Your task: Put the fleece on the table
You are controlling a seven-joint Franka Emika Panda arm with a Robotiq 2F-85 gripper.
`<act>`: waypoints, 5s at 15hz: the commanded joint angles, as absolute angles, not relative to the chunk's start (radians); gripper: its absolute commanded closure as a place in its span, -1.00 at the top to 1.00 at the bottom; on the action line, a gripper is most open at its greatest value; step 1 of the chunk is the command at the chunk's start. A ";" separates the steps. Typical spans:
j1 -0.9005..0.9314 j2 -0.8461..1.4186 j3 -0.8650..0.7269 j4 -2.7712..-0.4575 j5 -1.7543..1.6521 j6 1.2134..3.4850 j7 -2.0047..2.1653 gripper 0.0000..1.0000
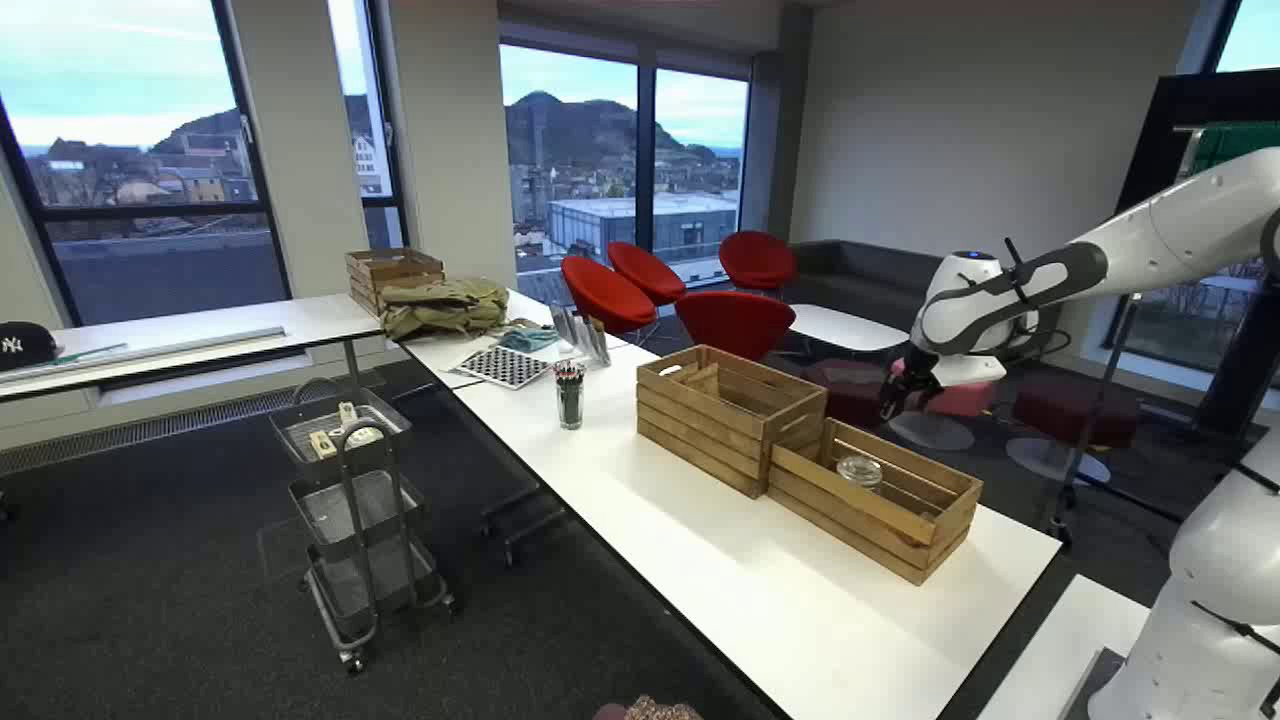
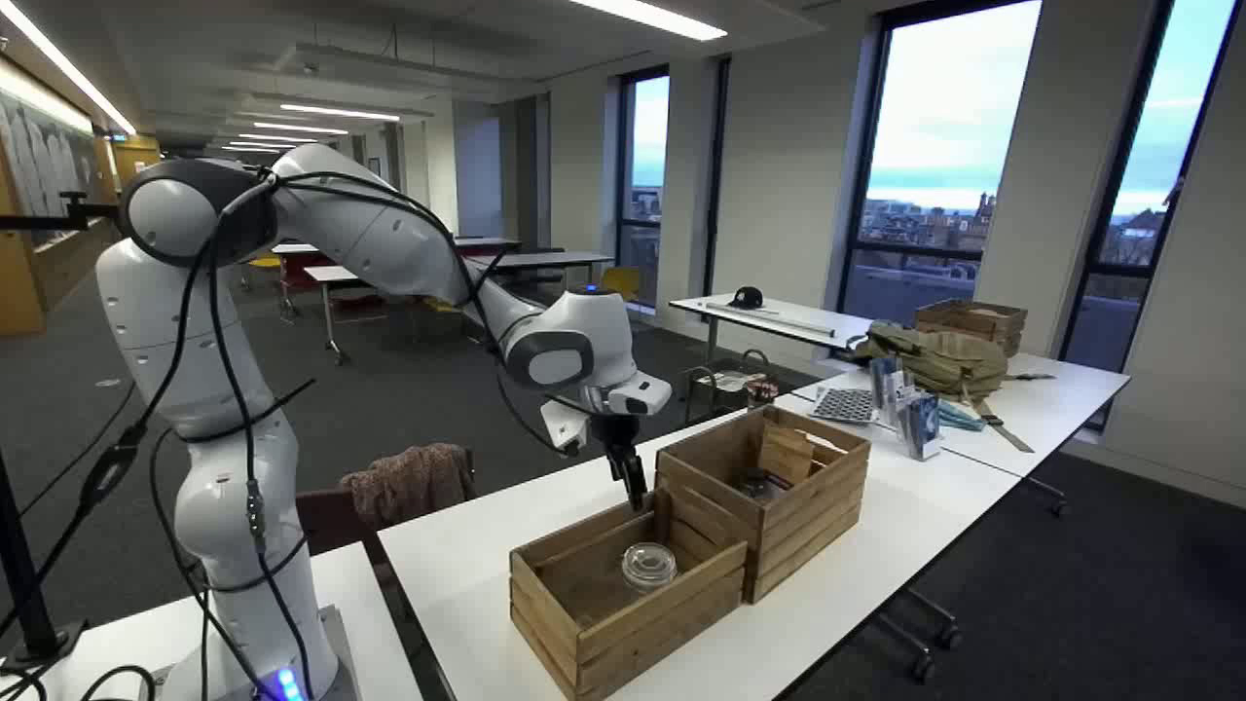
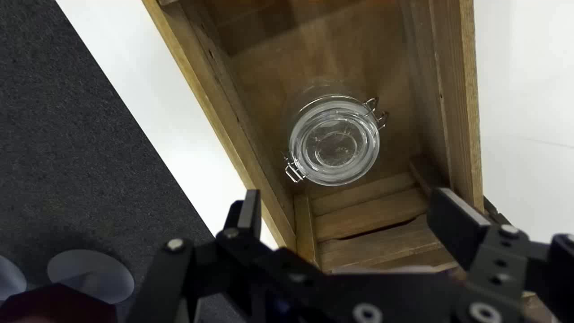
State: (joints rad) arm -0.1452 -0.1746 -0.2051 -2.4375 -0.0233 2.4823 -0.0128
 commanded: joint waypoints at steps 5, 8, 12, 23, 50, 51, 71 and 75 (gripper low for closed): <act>-0.104 -0.143 -0.103 -2.441 -0.055 2.484 0.051 1.00; -0.041 -0.090 0.020 -2.430 -0.179 2.459 0.182 1.00; 0.080 -0.015 0.131 -2.381 -0.181 2.377 0.211 1.00; 0.191 0.003 0.206 -2.353 -0.093 2.347 0.124 1.00; 0.644 0.736 0.343 -1.492 -0.259 1.865 -0.213 1.00; 0.650 0.747 0.340 -1.477 -0.278 1.856 -0.244 1.00; 0.605 0.825 0.299 -1.369 -0.184 1.845 -0.274 1.00; 0.612 0.841 0.301 -1.383 -0.192 1.882 -0.275 1.00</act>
State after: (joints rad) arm 0.6149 0.8354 0.2962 -1.3910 -0.1879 1.8875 -0.2774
